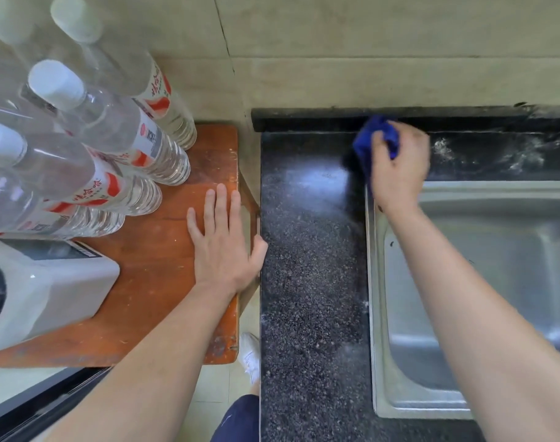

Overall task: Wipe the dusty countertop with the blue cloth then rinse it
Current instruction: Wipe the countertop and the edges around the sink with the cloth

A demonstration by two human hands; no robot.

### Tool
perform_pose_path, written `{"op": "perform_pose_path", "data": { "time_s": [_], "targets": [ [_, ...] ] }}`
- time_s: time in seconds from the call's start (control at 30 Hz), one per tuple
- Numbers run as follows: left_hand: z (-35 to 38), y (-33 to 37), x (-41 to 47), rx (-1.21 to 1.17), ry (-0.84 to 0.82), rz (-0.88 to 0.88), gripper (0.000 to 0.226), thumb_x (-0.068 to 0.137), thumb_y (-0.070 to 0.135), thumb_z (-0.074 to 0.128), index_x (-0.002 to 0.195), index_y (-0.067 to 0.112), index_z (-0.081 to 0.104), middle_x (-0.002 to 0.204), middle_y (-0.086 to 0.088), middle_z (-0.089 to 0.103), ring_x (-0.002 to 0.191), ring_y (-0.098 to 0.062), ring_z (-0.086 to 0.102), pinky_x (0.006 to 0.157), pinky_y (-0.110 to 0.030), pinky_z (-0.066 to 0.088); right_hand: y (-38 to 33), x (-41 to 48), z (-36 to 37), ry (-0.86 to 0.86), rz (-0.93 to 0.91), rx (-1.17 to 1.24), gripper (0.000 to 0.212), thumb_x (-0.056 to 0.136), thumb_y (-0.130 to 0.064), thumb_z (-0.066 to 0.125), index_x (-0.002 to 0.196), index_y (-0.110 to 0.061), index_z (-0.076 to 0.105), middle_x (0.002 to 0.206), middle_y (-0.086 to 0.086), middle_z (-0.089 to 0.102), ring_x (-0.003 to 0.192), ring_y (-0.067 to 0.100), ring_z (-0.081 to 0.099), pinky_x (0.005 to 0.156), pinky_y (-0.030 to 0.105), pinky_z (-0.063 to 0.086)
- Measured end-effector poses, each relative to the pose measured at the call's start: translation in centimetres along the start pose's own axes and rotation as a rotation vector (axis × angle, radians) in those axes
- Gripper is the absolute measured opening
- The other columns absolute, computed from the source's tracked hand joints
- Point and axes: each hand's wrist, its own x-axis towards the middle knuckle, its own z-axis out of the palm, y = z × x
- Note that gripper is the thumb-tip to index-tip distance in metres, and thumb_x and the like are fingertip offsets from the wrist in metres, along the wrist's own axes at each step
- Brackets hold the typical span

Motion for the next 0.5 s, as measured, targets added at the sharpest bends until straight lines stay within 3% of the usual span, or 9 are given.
{"op": "perform_pose_path", "data": {
  "time_s": [0.07, 0.13, 0.3, 0.43, 0.5],
  "targets": [
    [0.0, 0.0, 0.0, 0.0, 0.011, 0.003, 0.086, 0.085, 0.053, 0.038, 0.156, 0.009, 0.018, 0.165, -0.013, 0.008, 0.153, -0.029, 0.003, 0.118, -0.062, 0.008, 1.9, 0.1, -1.3, 0.036, 0.188, -0.091, 0.041, 0.09, -0.033, 0.053, 0.12, -0.008, 0.066, 0.128, 0.02, 0.055, 0.115, 0.04, 0.051, 0.101, 0.036, 0.033],
    [0.0, 0.1, 0.0, 0.0, 0.015, -0.004, 0.085, 0.087, 0.056, 0.034, 0.156, 0.01, 0.017, 0.165, -0.012, 0.006, 0.153, -0.028, 0.002, 0.118, -0.062, 0.008, 1.3, -0.4, 0.1, -0.017, 0.182, -0.187, 0.039, 0.087, -0.031, 0.053, 0.117, -0.011, 0.068, 0.132, 0.019, 0.052, 0.113, 0.042, 0.049, 0.096, 0.035, 0.032],
    [0.2, 0.2, 0.0, 0.019, 0.015, -0.015, 0.094, 0.087, 0.074, 0.027, 0.157, 0.013, 0.012, 0.166, -0.01, 0.003, 0.153, -0.025, -0.003, 0.119, -0.06, 0.005, -5.8, -2.6, 6.8, -0.204, -0.13, -0.213, 0.035, 0.082, -0.026, 0.058, 0.112, -0.015, 0.072, 0.119, 0.018, 0.058, 0.098, 0.042, 0.053, 0.085, 0.041, 0.041],
    [0.1, 0.4, -0.1, 0.05, 0.015, -0.028, 0.1, 0.084, 0.079, 0.027, 0.158, 0.013, 0.011, 0.166, -0.009, 0.0, 0.153, -0.025, -0.004, 0.119, -0.059, 0.006, -9.4, -3.9, 8.9, -0.514, -0.462, -0.131, 0.033, 0.089, -0.021, 0.063, 0.122, -0.017, 0.069, 0.131, 0.013, 0.055, 0.11, 0.036, 0.051, 0.093, 0.042, 0.044],
    [0.1, 0.5, -0.1, 0.057, 0.015, -0.031, 0.102, 0.083, 0.08, 0.028, 0.158, 0.013, 0.01, 0.166, -0.009, 0.0, 0.153, -0.025, -0.004, 0.12, -0.058, 0.006, -8.8, -2.6, 7.8, -0.558, -0.49, -0.023, 0.033, 0.091, -0.023, 0.063, 0.123, -0.016, 0.069, 0.133, 0.012, 0.057, 0.114, 0.034, 0.053, 0.099, 0.037, 0.043]
  ]
}}
